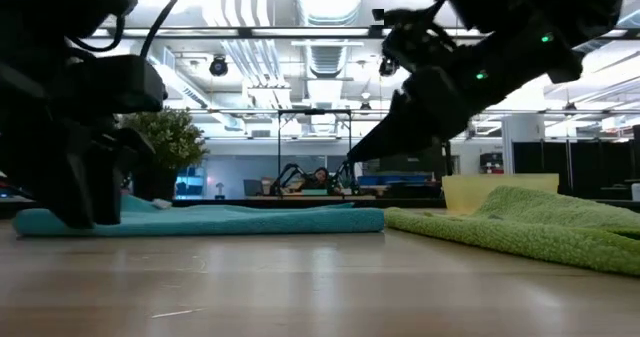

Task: Roll microfiber towels into tight, uniform cylinder then place into a basket
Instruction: Fold the blue microfiber towel

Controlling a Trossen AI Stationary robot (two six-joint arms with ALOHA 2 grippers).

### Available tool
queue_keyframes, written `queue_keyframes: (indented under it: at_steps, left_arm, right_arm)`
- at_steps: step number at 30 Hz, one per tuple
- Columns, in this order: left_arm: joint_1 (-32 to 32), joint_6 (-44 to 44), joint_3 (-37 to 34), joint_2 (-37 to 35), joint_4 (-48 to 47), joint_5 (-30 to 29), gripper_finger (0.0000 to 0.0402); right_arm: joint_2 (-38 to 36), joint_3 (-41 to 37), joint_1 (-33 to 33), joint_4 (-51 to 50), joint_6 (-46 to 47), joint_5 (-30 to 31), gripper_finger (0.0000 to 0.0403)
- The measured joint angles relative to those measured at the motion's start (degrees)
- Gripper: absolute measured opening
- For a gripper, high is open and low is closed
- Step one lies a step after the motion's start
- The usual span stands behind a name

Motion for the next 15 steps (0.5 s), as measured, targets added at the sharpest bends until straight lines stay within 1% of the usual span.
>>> queue_keyframes:
  at_steps: [2,7,12,13,15]
  left_arm:
    - [-0.07,-0.25,-0.11,0.1,2.64,2.06,0.0132]
    - [-0.31,-1.09,-0.13,0.33,11.22,1.78,0.0132]
    - [-0.31,0.25,-0.07,2.74,21.6,-0.57,0.0132]
    - [-0.37,1.3,0.11,3.34,22.34,-0.53,0.0132]
    - [-0.74,4.06,0.78,3.75,20.87,-0.49,0.0132]
  right_arm:
    - [0.0,0.0,-1.11,0.05,0.99,-0.03,0.0126]
    - [0.0,0.0,-2.59,0.09,3.71,-1.37,0.011]
    - [0.0,-0.02,-1.37,1.54,4.31,-7.49,0.0095]
    - [0.0,0.01,-0.63,1.96,4.31,-7.64,0.0092]
    - [0.0,0.2,1.0,2.19,4.24,-7.61,0.0087]
